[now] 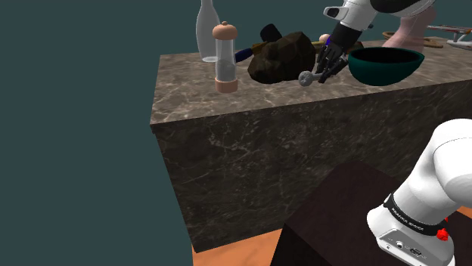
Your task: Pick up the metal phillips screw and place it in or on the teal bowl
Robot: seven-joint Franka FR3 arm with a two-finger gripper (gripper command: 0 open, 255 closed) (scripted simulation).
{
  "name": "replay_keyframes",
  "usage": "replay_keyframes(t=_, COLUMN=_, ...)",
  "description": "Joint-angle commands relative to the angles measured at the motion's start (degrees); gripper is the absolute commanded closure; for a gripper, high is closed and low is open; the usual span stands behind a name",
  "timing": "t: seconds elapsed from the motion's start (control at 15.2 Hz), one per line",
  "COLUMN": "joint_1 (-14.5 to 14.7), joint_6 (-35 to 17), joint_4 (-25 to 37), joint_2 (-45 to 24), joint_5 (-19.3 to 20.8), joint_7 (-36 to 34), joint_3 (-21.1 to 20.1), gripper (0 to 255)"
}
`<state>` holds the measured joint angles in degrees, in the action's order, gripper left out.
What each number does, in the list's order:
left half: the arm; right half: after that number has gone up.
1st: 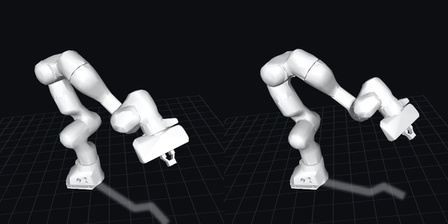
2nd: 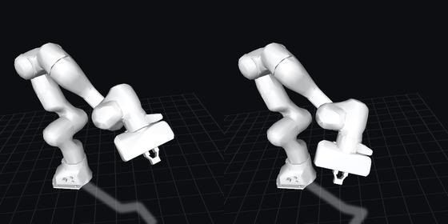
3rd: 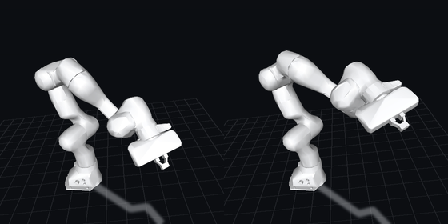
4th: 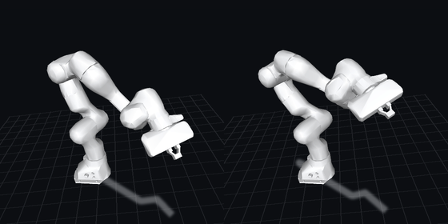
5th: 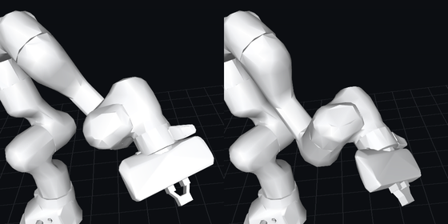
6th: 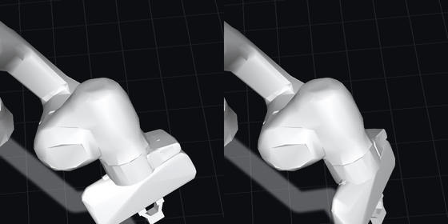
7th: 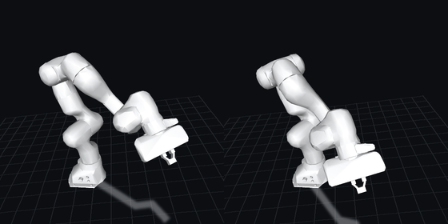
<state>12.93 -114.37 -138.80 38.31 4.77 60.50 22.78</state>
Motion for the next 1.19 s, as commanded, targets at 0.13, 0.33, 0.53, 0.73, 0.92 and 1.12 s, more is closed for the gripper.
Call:
replay_keyframes(t=0.13, joint_1=-0.13, joint_6=-0.04, joint_4=-0.66, joint_2=-0.22, joint_5=0.22, joint_7=0.06, joint_3=0.22, gripper=255)
replay_keyframes(t=0.33, joint_1=-0.02, joint_6=1.6, joint_4=1.04, joint_2=-0.27, joint_5=-0.04, joint_7=-0.23, joint_3=-0.23, gripper=255)
replay_keyframes(t=0.53, joint_1=0.14, joint_6=3.85, joint_4=3.35, joint_2=-0.31, joint_5=-0.26, joint_7=-0.45, joint_3=-0.59, gripper=255)
replay_keyframes(t=0.73, joint_1=0.32, joint_6=6.08, joint_4=5.73, joint_2=-0.47, joint_5=-0.49, joint_7=-0.66, joint_3=-0.92, gripper=255)
replay_keyframes(t=0.92, joint_1=0.52, joint_6=8.27, joint_4=8.2, joint_2=-0.74, joint_5=-0.73, joint_7=-0.85, joint_3=-1.22, gripper=255)
replay_keyframes(t=1.12, joint_1=0.72, joint_6=10.45, joint_4=10.76, joint_2=-1.12, joint_5=-0.97, joint_7=-1.02, joint_3=-1.48, gripper=255)
